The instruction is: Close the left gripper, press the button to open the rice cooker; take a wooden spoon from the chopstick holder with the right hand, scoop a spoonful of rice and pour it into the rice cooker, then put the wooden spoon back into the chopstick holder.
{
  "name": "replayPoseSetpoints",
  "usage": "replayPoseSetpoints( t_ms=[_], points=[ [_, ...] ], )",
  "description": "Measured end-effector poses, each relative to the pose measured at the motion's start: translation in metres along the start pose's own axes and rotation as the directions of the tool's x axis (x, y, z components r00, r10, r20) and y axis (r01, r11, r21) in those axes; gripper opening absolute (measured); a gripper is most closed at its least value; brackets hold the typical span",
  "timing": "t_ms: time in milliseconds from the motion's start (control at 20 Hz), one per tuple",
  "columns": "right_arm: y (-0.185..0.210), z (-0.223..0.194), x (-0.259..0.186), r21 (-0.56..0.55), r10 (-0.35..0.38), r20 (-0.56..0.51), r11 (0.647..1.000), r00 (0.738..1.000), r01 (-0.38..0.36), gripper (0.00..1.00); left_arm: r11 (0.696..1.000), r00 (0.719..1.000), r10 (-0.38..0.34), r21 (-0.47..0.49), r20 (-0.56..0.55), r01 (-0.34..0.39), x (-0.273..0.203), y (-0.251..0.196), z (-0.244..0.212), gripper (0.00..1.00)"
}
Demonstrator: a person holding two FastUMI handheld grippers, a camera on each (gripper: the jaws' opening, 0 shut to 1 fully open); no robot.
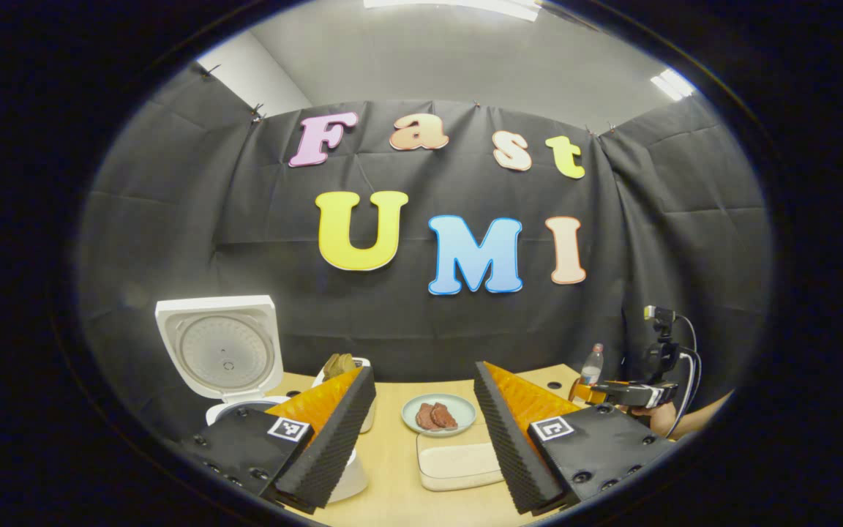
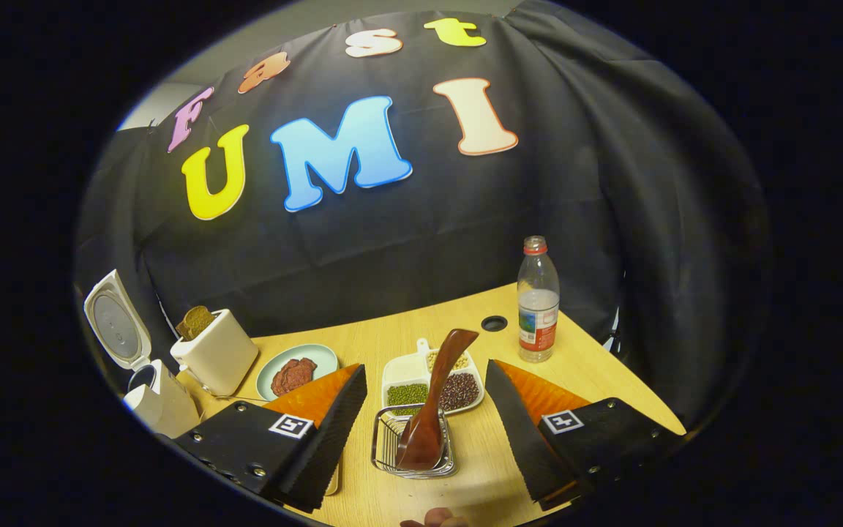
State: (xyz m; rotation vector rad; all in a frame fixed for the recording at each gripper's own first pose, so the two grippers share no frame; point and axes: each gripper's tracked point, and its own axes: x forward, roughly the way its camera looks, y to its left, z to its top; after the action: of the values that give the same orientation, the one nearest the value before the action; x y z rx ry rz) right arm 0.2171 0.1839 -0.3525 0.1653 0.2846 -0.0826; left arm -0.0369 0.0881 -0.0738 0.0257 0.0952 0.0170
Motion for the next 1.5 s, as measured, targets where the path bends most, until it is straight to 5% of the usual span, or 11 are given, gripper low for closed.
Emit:
replayPoseSetpoints(
  t_ms=[350,700,1000,1500],
  points=[
    [0.002,0.076,-0.059,0.006,-0.002,0.152,1.000,0.988,0.001,0.98,0.998,0.998,0.056,-0.043,0.009,-0.055,0.027,0.048,0.013,0.92],
    [0.019,0.108,-0.089,-0.013,0.005,0.214,1.000,0.977,-0.003,0.98,0.989,0.988,0.148,-0.010,0.046,-0.148,0.050,0.113,0.046,0.92],
    [0.030,0.135,-0.104,-0.049,-0.025,0.272,0.998,0.962,0.039,0.98,0.966,0.963,0.253,0.023,0.090,-0.256,0.059,0.183,0.088,0.94],
    [0.051,0.137,-0.106,-0.098,-0.012,0.259,0.994,0.966,0.039,0.98,0.895,0.894,0.443,-0.084,0.064,-0.438,0.100,0.333,0.099,0.92]
  ],
)
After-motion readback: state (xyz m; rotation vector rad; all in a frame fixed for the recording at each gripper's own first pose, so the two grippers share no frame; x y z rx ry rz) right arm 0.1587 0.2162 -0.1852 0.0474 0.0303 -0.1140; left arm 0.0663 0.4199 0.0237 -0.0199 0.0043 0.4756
